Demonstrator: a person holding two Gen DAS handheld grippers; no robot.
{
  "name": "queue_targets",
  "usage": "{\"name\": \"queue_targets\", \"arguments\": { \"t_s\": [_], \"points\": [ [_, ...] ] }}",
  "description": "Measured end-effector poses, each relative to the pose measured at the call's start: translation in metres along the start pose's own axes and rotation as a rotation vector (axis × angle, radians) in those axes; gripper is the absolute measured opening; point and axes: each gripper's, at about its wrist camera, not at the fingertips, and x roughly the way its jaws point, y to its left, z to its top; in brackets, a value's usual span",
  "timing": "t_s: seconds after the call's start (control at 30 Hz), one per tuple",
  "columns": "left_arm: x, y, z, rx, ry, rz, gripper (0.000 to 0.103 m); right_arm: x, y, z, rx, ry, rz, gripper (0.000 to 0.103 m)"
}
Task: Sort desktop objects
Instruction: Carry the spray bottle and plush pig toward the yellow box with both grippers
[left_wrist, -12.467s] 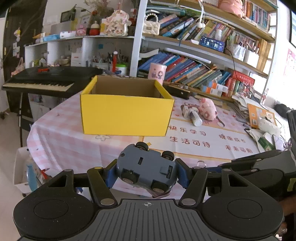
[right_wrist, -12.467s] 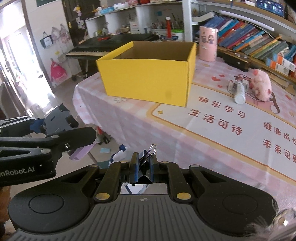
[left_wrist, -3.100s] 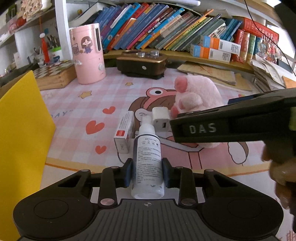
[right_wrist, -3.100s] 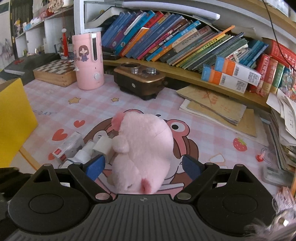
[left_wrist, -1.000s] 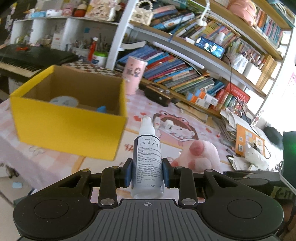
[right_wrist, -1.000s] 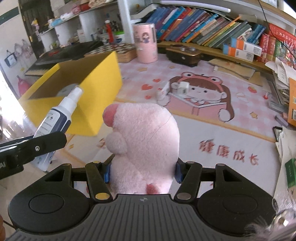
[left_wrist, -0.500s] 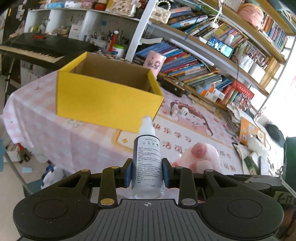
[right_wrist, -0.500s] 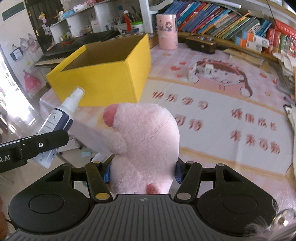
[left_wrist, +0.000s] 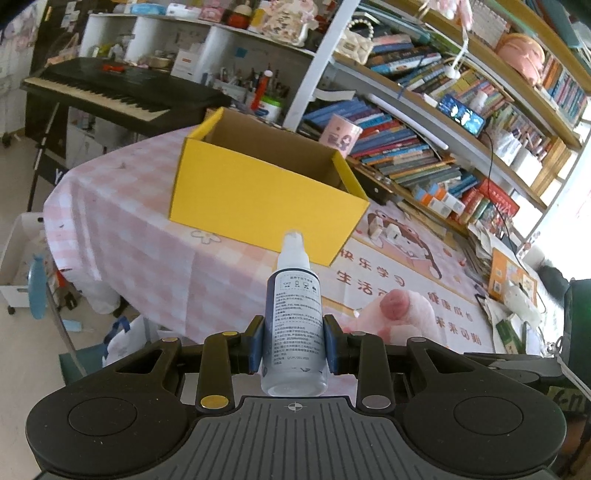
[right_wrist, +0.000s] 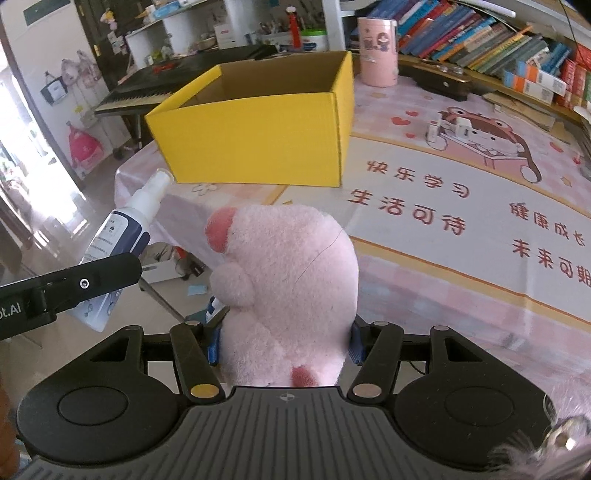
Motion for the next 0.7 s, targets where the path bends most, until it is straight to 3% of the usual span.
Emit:
{"name": "queue_targets", "arguments": {
  "t_s": [0.7],
  "points": [
    [-0.007, 0.019, 0.017, -0.001, -0.042, 0.014, 0.031, 0.010, 0.029, 0.025, -0.071, -0.032, 0.033, 0.057]
  ]
}}
